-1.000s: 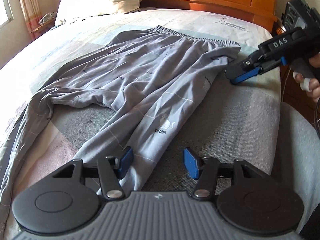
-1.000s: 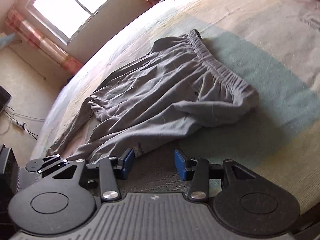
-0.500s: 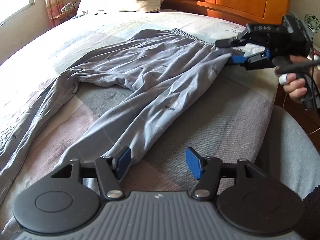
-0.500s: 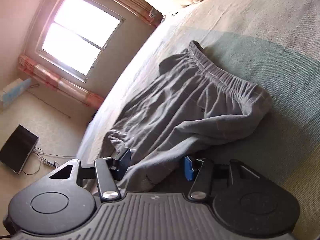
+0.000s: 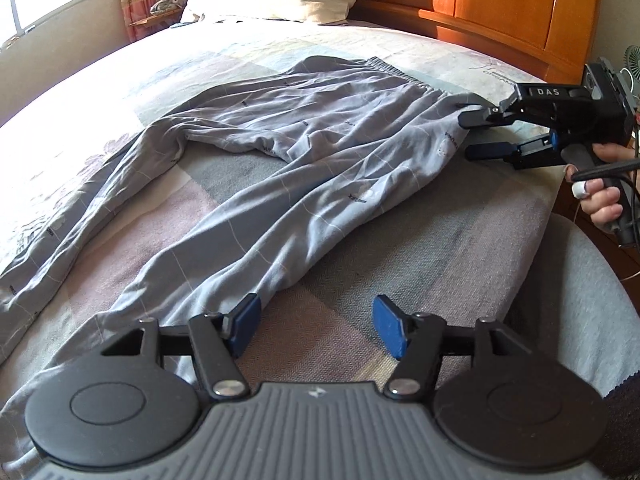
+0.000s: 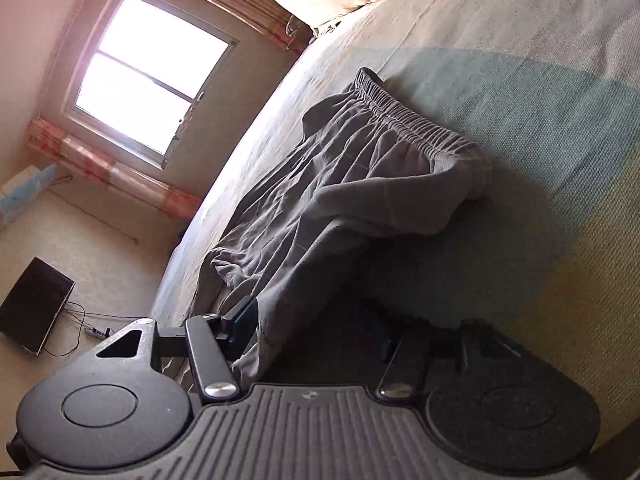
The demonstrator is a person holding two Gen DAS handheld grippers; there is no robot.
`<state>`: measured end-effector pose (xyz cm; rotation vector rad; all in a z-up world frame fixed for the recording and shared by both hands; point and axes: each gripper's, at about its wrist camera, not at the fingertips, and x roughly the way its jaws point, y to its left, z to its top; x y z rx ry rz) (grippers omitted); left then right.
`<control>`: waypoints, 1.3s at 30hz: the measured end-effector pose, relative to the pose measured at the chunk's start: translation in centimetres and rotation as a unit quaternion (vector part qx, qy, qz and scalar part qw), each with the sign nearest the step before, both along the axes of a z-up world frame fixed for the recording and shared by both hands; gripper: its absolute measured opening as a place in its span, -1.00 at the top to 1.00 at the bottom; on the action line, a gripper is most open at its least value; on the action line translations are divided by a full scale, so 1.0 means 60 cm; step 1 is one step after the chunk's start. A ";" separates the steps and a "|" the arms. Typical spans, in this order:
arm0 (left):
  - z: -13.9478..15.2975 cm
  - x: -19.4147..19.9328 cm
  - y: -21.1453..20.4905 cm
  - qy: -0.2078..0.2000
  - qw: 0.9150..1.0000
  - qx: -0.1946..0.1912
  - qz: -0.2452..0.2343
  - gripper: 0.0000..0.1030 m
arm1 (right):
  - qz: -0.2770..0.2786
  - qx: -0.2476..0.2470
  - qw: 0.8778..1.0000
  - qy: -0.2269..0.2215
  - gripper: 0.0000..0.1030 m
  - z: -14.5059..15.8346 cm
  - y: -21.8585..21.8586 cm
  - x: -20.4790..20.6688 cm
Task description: Fold clothes
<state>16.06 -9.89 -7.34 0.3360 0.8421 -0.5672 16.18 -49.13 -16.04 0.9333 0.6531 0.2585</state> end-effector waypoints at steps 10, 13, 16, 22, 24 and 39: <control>-0.008 0.057 0.024 -0.013 0.999 0.043 -0.008 -0.19 | -0.057 -0.017 0.998 0.007 -0.18 0.015 -0.055 -0.008; -0.021 0.055 0.019 0.003 0.998 0.060 -0.026 -0.19 | -0.096 -0.024 0.995 0.010 -0.18 0.024 -0.089 0.001; -0.027 0.036 0.020 0.027 0.997 0.054 -0.049 -0.20 | -0.123 -0.038 0.991 0.025 -0.20 0.028 -0.117 0.012; -0.017 0.006 0.025 0.018 0.996 0.063 -0.064 -0.22 | -0.110 -0.074 0.990 0.044 -0.20 0.046 -0.125 0.005; -0.008 0.009 0.025 0.010 0.996 0.059 -0.061 -0.22 | -0.087 -0.103 0.990 0.044 -0.20 0.064 -0.106 -0.003; -0.001 0.001 0.008 0.009 0.996 0.057 -0.064 -0.25 | 0.259 -0.613 0.744 -0.054 0.26 0.103 0.161 0.032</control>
